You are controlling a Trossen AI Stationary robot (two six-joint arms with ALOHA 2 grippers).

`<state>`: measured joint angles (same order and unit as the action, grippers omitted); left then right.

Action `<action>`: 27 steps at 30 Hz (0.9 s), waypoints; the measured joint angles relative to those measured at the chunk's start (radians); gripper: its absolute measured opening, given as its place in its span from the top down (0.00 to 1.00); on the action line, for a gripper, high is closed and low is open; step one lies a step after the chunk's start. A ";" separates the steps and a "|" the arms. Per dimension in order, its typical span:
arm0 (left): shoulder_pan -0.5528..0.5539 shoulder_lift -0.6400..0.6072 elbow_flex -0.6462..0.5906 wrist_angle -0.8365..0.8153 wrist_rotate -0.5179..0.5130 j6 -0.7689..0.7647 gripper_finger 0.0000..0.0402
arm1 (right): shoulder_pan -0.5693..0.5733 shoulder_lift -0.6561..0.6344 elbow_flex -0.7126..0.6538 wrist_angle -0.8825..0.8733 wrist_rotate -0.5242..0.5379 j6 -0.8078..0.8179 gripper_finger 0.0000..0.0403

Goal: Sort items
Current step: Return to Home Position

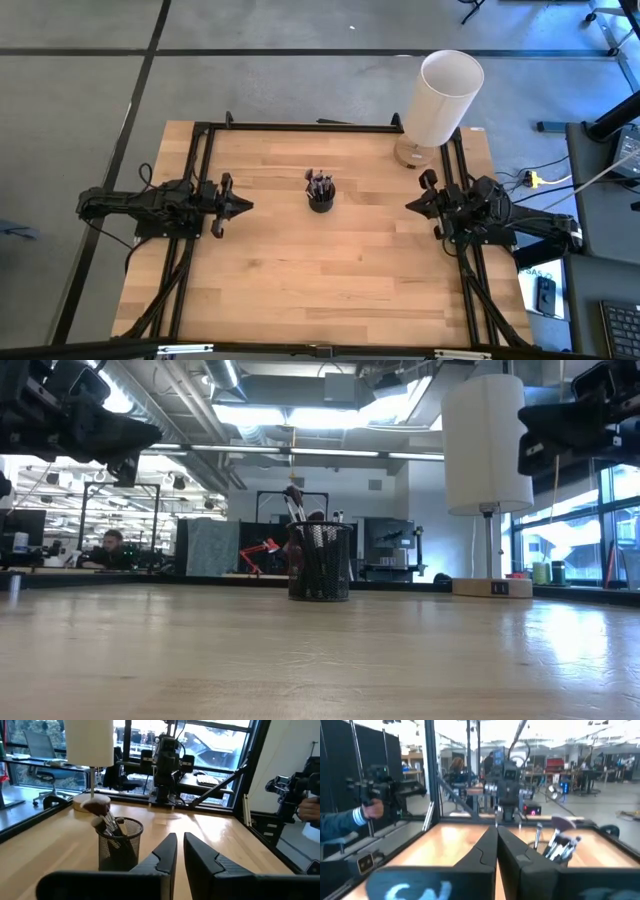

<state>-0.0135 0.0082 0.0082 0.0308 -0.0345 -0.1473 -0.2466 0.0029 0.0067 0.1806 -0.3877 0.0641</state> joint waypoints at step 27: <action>-0.001 0.000 0.000 -0.017 0.033 -0.024 0.93 | -0.155 -0.002 0.000 -0.032 -0.176 0.038 0.98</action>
<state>-0.0143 0.0082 0.0082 0.0135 -0.0013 -0.1714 -0.4012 0.0006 0.0063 0.1483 -0.5633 0.1021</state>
